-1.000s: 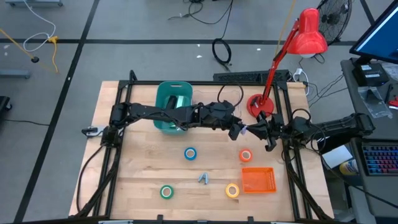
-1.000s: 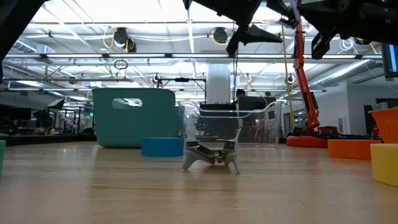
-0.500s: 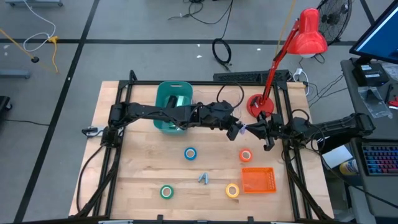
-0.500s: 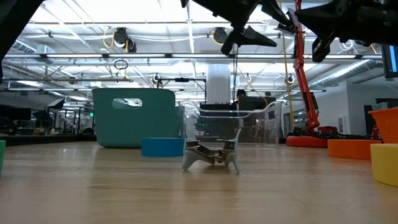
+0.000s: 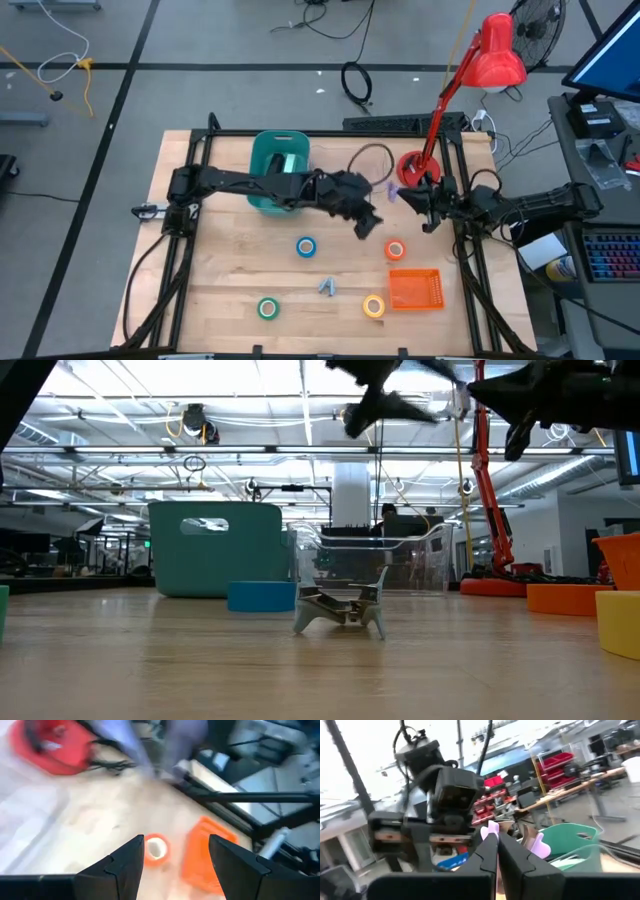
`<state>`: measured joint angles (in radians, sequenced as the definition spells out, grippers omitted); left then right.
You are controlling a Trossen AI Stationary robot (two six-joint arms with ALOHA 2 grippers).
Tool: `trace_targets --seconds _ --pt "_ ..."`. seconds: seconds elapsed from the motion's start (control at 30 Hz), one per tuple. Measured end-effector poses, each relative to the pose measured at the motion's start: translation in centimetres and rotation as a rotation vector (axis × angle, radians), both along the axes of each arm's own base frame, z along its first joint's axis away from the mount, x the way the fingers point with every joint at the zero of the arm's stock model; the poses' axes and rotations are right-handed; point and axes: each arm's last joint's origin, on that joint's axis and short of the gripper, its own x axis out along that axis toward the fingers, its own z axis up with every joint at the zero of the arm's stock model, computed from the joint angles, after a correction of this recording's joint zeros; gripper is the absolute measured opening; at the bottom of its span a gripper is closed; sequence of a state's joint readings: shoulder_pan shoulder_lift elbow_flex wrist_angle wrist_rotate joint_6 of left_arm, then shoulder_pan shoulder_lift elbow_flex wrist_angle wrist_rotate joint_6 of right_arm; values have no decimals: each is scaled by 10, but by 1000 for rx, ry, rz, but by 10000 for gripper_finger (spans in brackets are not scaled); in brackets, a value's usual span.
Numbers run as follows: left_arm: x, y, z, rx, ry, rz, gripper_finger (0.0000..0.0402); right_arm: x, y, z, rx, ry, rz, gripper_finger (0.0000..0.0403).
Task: Pick and place Stapler, Stapler remover, tape
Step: Put the purple staple remover into the orange bin
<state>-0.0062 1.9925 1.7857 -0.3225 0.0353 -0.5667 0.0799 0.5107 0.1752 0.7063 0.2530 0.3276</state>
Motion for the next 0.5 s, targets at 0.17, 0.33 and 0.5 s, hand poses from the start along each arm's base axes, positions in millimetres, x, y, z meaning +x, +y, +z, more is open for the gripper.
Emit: trace_targets --seconds 0.17,0.33,0.5 --pt "-8 -5 8 2 25 11 225 -2 -1 1 -5 -5 -12 0" --pt "-16 -14 7 15 102 11 225 -3 1 1 2 -13 42 0" --pt "-25 -25 4 47 192 -21 225 -2 6 -5 83 52 257 0"
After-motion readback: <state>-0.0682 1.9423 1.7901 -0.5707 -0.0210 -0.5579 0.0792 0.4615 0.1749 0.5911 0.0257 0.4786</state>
